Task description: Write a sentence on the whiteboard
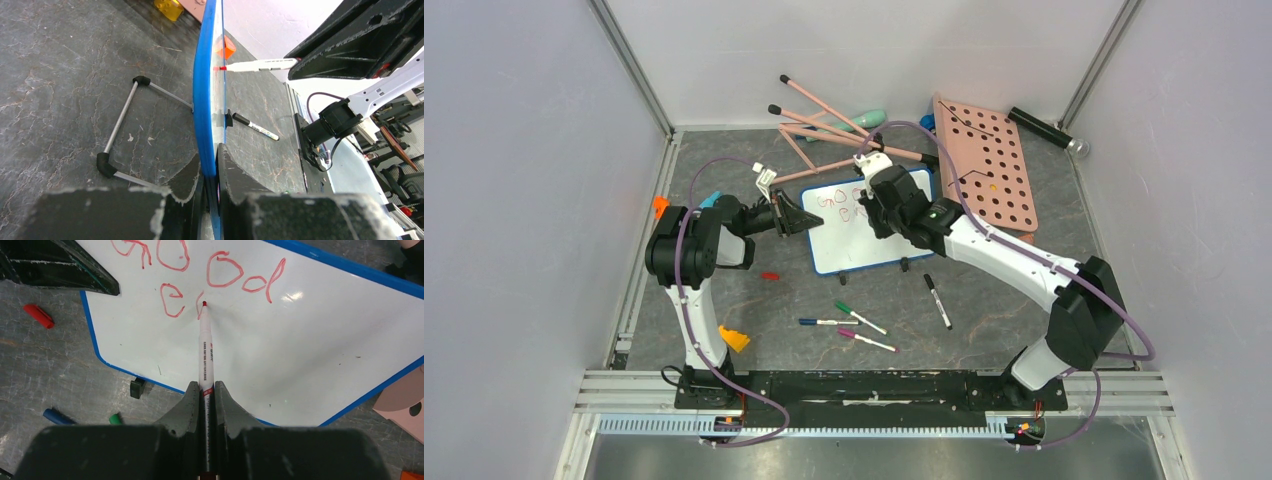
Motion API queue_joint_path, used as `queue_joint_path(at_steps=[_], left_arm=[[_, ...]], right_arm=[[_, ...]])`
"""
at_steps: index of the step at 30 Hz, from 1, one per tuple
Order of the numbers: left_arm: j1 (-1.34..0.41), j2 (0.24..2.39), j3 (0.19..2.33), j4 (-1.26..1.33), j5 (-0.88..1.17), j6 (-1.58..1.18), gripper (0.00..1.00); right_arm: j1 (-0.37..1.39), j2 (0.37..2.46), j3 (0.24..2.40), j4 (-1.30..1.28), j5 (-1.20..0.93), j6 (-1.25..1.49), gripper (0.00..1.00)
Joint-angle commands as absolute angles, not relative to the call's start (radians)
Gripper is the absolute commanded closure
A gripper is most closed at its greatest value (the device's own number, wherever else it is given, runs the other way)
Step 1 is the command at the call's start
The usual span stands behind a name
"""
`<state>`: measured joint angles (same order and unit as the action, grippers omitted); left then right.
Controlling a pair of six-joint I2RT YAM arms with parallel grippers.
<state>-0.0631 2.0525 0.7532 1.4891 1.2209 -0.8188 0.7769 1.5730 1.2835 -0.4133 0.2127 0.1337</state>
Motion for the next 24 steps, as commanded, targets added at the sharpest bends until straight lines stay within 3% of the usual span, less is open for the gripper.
queue_joint_path(at_steps=[1,24], left_arm=[[-0.047,2.068,0.761,1.557,1.201,-0.730,0.98],[-0.048,2.066,0.761,1.557,1.203,-0.731,0.98]], right_arm=[[0.758,1.592,1.342,-0.389,0.220,0.128,1.00],[0.733,1.555,1.280,-0.407,0.240,0.133,1.00]])
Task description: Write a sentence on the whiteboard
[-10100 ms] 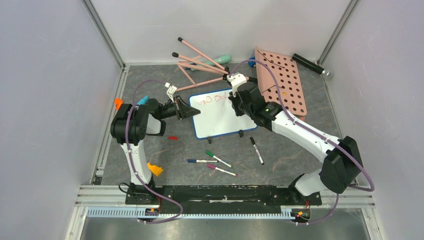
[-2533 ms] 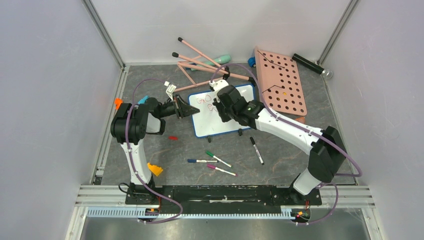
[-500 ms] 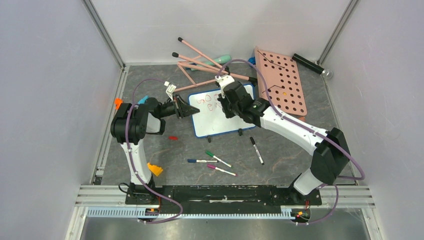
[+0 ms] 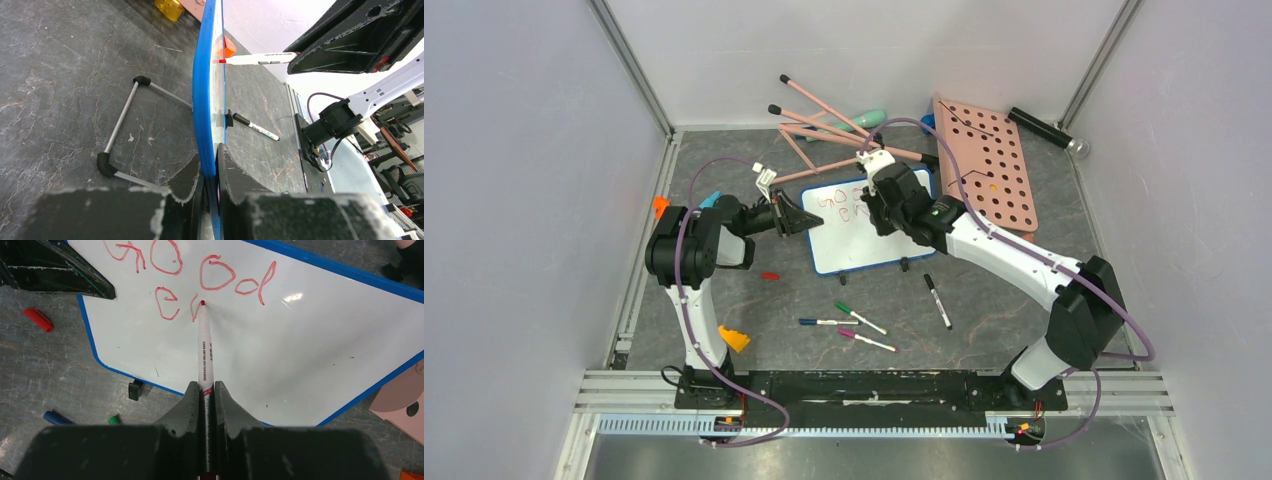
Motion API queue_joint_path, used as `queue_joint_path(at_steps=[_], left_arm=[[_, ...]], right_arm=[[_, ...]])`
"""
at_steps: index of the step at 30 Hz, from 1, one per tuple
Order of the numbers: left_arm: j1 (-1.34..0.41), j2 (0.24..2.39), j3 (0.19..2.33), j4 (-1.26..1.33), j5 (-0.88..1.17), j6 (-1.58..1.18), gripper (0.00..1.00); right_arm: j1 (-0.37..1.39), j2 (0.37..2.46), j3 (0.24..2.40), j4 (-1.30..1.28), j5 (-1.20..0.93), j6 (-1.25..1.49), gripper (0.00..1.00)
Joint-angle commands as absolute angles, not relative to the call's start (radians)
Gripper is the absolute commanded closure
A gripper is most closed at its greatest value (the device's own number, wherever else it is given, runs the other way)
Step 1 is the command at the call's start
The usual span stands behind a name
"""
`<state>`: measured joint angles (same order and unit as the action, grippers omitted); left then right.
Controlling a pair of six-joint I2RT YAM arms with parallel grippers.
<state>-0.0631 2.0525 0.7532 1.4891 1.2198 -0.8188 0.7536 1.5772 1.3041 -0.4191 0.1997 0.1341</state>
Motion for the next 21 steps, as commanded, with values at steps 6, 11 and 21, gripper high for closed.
queue_joint_path(at_steps=[6,11,21], left_arm=[[-0.047,2.066,0.762,1.557,1.203,-0.730,0.98],[-0.047,2.068,0.761,1.557,1.203,-0.730,0.98],[-0.048,2.067,0.763,1.557,1.203,-0.730,0.98]], right_arm=[[0.733,1.538,1.248,-0.405,0.248,0.133,1.00],[0.733,1.531,1.224,-0.400,0.232,0.132,1.00],[0.734,1.521,1.206,-0.396,0.208,0.129,1.00]])
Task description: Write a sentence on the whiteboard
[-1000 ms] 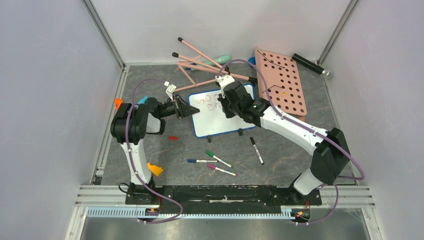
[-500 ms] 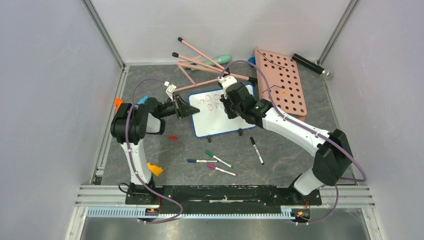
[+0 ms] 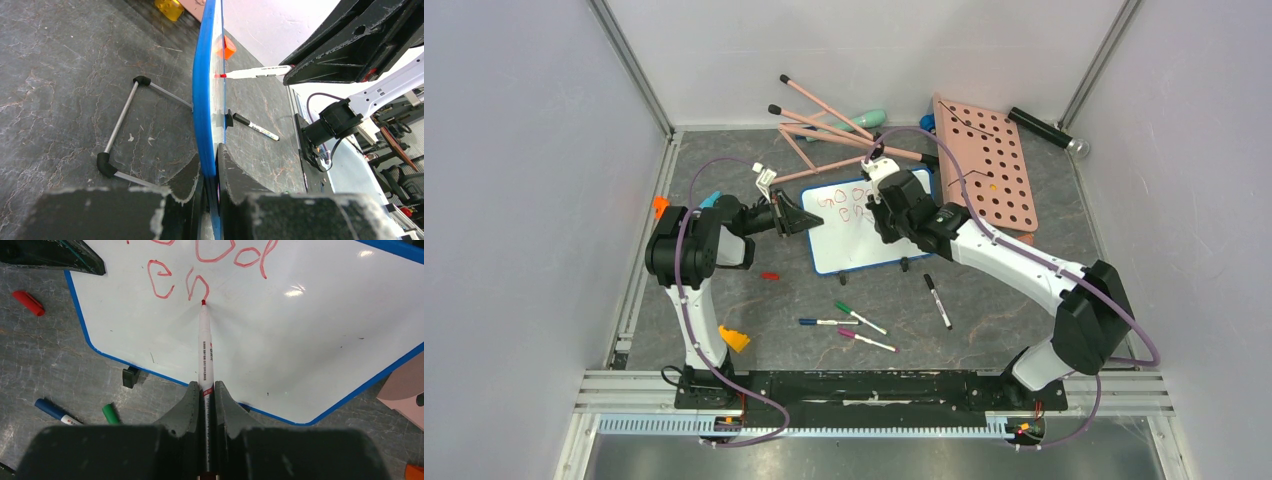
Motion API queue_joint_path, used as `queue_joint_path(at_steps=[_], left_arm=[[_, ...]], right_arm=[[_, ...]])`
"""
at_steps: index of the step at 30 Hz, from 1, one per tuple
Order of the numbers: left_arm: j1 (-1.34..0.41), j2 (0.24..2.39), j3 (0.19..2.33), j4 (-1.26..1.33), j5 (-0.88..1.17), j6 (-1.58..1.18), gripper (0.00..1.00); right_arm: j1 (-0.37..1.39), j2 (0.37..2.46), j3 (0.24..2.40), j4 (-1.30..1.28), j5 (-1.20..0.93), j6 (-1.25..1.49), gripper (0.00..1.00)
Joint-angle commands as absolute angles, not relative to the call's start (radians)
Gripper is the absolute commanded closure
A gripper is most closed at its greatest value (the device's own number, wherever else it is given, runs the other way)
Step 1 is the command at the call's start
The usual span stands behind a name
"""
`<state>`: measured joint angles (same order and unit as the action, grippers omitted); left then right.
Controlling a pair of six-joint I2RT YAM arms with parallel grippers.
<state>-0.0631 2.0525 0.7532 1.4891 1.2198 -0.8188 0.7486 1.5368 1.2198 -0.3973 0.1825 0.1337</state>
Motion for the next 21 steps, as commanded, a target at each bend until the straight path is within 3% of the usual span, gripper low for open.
queue_joint_path(at_steps=[1,21], left_arm=[[-0.048,2.068,0.762,1.557,1.203,-0.731,0.98],[-0.048,2.068,0.764,1.557,1.205,-0.732,0.98]], right_arm=[[0.733,1.518,1.208,-0.397,0.207,0.129,1.00],[0.712,1.485,1.295,-0.416,0.169,0.104,1.00]])
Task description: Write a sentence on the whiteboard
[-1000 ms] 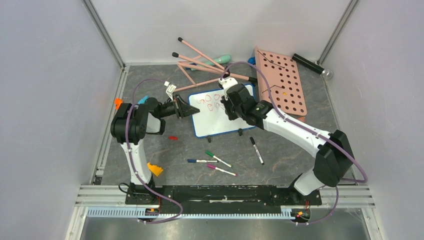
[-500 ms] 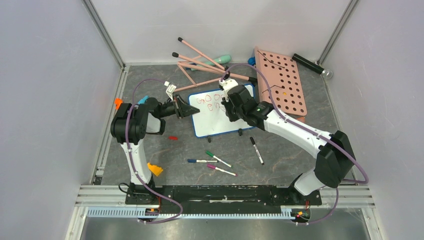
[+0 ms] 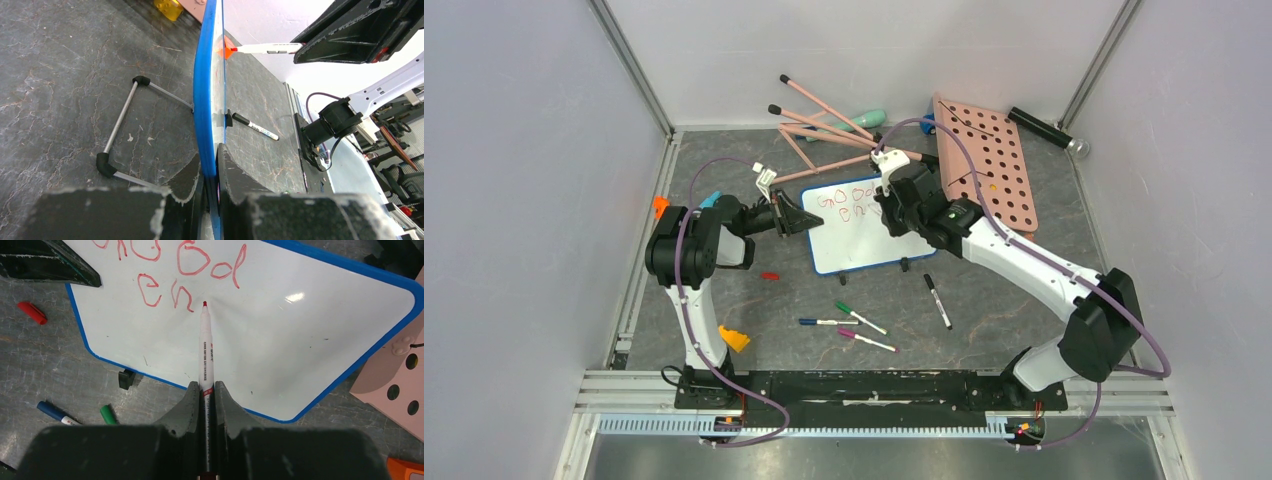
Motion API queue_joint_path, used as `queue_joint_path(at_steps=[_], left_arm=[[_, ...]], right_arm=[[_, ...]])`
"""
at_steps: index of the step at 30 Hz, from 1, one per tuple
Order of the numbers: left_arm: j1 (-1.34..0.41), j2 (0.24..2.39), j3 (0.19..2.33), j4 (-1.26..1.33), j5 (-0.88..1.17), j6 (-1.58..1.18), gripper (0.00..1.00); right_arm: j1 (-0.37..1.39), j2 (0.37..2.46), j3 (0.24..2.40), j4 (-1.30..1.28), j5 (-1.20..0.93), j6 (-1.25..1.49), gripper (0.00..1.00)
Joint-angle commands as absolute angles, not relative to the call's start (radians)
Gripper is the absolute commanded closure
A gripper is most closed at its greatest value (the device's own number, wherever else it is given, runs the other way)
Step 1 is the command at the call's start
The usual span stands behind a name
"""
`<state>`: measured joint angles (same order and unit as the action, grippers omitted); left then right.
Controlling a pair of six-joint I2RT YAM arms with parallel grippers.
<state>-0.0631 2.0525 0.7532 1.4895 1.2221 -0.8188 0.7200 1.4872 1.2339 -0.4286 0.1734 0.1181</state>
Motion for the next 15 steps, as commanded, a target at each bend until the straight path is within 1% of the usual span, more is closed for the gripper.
queue_joint_path(at_steps=[1,7,15], left_arm=[[-0.049,2.067,0.764,1.557,1.204,-0.732,0.98],[-0.048,2.067,0.762,1.557,1.204,-0.731,0.98],[-0.048,2.067,0.763,1.557,1.204,-0.731,0.98]], right_arm=[[0.712,1.490,1.298,-0.416,0.169,0.103,1.00],[0.710,1.515,1.305,-0.419,0.169,0.101,1.00],[0.710,1.509,1.260,-0.410,0.166,0.102,1.00]])
